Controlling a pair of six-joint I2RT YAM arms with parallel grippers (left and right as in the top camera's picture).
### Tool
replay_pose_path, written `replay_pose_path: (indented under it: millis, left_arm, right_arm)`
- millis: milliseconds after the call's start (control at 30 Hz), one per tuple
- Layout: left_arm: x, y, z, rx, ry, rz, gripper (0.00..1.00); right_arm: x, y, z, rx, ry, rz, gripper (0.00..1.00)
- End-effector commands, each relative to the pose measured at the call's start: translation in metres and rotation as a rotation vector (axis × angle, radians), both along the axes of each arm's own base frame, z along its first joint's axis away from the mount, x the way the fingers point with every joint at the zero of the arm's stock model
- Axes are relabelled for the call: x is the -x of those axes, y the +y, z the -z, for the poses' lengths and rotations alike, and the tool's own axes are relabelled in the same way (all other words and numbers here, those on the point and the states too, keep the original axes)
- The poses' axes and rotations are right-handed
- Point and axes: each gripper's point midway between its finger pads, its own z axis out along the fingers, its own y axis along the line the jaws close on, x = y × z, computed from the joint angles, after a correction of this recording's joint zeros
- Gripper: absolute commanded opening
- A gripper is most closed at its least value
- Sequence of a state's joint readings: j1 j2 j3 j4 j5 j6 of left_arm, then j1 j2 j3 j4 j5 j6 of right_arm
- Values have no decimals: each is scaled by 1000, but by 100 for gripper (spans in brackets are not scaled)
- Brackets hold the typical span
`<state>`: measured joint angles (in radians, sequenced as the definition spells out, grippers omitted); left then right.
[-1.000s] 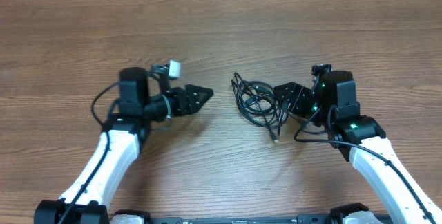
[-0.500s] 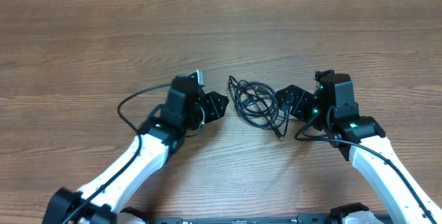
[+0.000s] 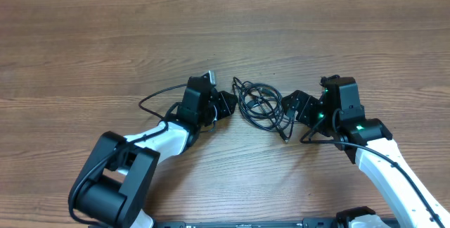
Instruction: Untangle cables
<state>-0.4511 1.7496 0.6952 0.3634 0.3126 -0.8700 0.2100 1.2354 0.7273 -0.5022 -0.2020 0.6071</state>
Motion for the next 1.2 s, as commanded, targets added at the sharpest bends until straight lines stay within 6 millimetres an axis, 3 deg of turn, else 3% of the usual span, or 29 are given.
replay_pose_path:
  millis: [0, 133, 400, 733, 900, 1100, 1167]
  left_arm:
    - [0, -8, -2, 32, -3, 28, 25]
    - [-1, -12, -5, 33, -22, 36, 28]
    - [8, -16, 7, -22, -8, 49, 9]
    - [5, -9, 21, -79, -5, 14, 8]
    - [6, -17, 34, -63, 0, 34, 10]
    - [-8, -22, 17, -19, -87, 30, 30]
    - [-14, -26, 7, 4, -129, 29, 29]
  right_arm:
    - [-2, -2, -2, 4, -6, 12, 96]
    - [-2, -2, -2, 4, -5, 12, 96]
    - [-1, -2, 0, 6, 3, 12, 96]
    - [4, -3, 3, 8, 28, 10, 96]
    - [5, -1, 3, 2, 29, 6, 96]
    - [5, -1, 3, 0, 30, 5, 96]
    - [6, 1, 2, -10, 32, -3, 96]
